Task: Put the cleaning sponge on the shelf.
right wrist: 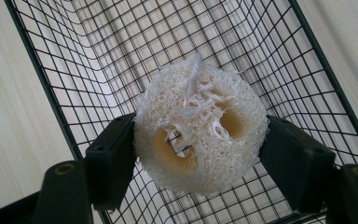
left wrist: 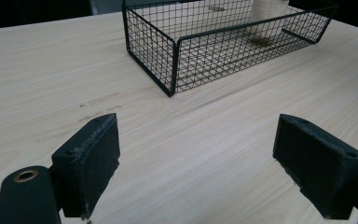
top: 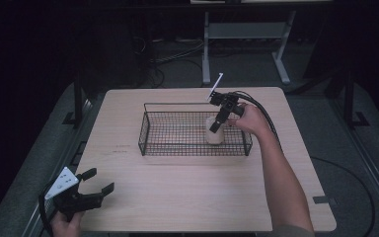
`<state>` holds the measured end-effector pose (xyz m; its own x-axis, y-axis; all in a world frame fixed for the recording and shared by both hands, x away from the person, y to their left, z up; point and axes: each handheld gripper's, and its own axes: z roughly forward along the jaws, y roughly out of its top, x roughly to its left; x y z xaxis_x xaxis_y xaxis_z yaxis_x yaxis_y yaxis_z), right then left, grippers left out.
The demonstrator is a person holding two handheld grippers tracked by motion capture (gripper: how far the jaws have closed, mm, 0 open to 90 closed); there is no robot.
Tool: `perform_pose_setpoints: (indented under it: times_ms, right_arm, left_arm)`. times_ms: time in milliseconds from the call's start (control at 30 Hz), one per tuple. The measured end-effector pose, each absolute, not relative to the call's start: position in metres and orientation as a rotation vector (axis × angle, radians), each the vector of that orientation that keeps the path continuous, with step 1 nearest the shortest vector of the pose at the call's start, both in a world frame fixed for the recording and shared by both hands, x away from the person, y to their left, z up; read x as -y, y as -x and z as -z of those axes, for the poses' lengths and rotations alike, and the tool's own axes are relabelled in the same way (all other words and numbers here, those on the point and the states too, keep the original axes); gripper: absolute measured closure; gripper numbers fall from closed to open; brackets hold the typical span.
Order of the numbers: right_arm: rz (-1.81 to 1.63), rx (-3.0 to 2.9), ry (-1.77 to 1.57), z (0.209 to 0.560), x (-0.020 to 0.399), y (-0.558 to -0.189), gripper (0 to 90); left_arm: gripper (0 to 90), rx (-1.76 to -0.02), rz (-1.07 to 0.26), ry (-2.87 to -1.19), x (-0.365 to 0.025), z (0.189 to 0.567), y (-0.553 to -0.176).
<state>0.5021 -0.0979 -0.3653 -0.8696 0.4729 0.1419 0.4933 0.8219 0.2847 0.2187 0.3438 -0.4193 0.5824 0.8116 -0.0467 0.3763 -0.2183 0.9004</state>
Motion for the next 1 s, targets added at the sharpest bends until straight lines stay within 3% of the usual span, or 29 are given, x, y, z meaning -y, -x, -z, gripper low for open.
perform_pose_setpoints:
  times_ms: [1000]
  right_arm:
    - [0.472,2.915,0.814,0.379,0.096,-0.504,28.4]
  left_arm:
    - [13.8,-0.97,-0.552,-1.819,-0.344,0.419,-0.219]
